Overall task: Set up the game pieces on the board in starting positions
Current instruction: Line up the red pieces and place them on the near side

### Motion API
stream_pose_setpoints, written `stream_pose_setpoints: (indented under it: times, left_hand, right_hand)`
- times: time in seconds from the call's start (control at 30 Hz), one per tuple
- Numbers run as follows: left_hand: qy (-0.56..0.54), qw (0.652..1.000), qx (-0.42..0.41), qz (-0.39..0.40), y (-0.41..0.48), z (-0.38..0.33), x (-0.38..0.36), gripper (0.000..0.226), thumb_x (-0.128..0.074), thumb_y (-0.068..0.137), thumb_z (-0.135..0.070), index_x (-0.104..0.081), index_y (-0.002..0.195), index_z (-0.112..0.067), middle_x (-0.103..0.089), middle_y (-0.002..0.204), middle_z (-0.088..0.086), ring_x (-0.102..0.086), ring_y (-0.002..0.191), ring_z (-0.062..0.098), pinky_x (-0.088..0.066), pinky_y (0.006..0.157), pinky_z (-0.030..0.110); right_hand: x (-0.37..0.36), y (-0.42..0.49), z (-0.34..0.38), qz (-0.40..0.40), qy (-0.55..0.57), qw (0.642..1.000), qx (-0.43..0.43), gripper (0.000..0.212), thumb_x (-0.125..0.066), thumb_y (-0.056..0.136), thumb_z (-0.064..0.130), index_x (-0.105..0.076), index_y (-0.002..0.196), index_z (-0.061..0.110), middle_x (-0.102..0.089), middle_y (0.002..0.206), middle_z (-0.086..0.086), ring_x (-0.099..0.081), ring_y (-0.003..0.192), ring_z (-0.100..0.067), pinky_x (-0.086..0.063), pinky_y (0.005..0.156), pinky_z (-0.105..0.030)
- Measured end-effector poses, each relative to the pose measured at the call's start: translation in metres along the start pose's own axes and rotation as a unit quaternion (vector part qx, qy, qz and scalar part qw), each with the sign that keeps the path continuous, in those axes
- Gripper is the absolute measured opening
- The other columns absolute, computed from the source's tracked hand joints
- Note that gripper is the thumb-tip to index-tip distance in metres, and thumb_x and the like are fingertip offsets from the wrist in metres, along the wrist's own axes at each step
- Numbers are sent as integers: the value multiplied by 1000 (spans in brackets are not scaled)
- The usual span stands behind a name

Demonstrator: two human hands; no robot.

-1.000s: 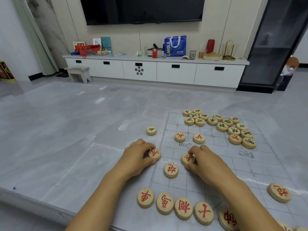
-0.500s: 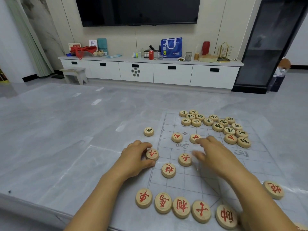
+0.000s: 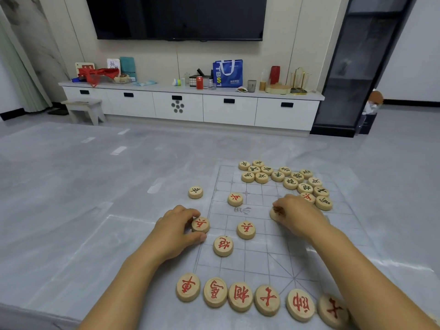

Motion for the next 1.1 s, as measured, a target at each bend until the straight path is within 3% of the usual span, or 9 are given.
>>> stream_pose_setpoints:
  times: [0.2,0.3,0.37,0.5,0.63,0.77,0.97,1.03,1.1]
  left_hand:
    - [5,1000,5,-7,-2,-3,1,57,-64,82,-41,-43,132,-26,-48,123,-4,-46,111,14,-41,98,30]
    - [6,1000,11,-6,-3,-4,0,58,-65,81,-40,-42,133,-26,-48,121,-4,-46,109,14,-42,98,30]
    - [-1,1000,16,-7,-3,-3,1,57,-65,81,-39,-43,132,-27,-47,114,-6,-47,105,12,-43,96,29]
    - [-12,1000,22,-10,-3,-1,3,56,-66,81,-38,-43,131,-27,-44,108,-9,-47,98,9,-39,86,21]
    - [-9,1000,24,-6,-2,-2,2,59,-68,79,-38,-43,132,-27,-44,108,-9,-47,97,9,-38,85,20]
    - [-19,999,35,-26,-2,-2,5,56,-67,80,-38,-45,130,-25,-46,108,-7,-49,95,9,-38,82,21]
    - [-55,981,-30,-182,-11,-28,29,33,-65,83,-25,-59,115,-20,-56,100,-4,-53,87,7,-38,71,16]
    - [-67,982,-50,-170,-8,-46,23,28,-64,84,-24,-60,111,-21,-57,97,-6,-54,86,4,-41,72,15]
    - [-57,987,-56,-141,1,-63,10,26,-63,85,-25,-60,111,-22,-57,97,-7,-54,87,5,-47,79,22]
  right_hand:
    - [-4,-59,-19,-10,39,998,-52,43,-54,86,46,-49,116,16,-51,118,-2,-49,107,-21,-40,77,-30]
    - [-8,-69,-23,13,97,995,-21,57,-53,88,38,-30,138,25,-41,129,0,-47,114,-18,-43,87,-29]
    - [-6,-70,-24,8,95,995,3,52,-48,92,31,-29,140,29,-41,127,2,-48,112,-16,-43,87,-28]
    - [-2,-67,-23,-35,95,995,3,37,-50,91,38,-44,125,23,-52,118,3,-53,104,-16,-44,79,-27]
    - [-4,-64,-21,-51,85,995,-1,34,-51,88,45,-47,112,21,-55,107,2,-54,93,-16,-38,68,-26]
    - [3,-60,-40,-60,86,994,-35,35,-54,86,46,-51,109,20,-54,108,2,-54,92,-17,-42,70,-27]
    - [24,-66,-117,-77,143,976,-147,26,-61,81,41,-49,95,23,-52,105,-1,-54,93,-21,-44,74,-33]
    - [21,-71,-136,-49,142,975,-163,27,-63,79,39,-48,93,22,-52,97,2,-54,87,-19,-45,74,-34]
    - [15,-75,-144,-19,144,976,-165,29,-66,78,40,-50,92,21,-53,90,5,-54,81,-15,-47,73,-33]
Point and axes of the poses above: each hand's wrist, its own y-axis towards the middle knuckle, its own x-axis out of the back of the hand, z = x × y, the point moved 6 cm from there along y, towards the middle knuckle
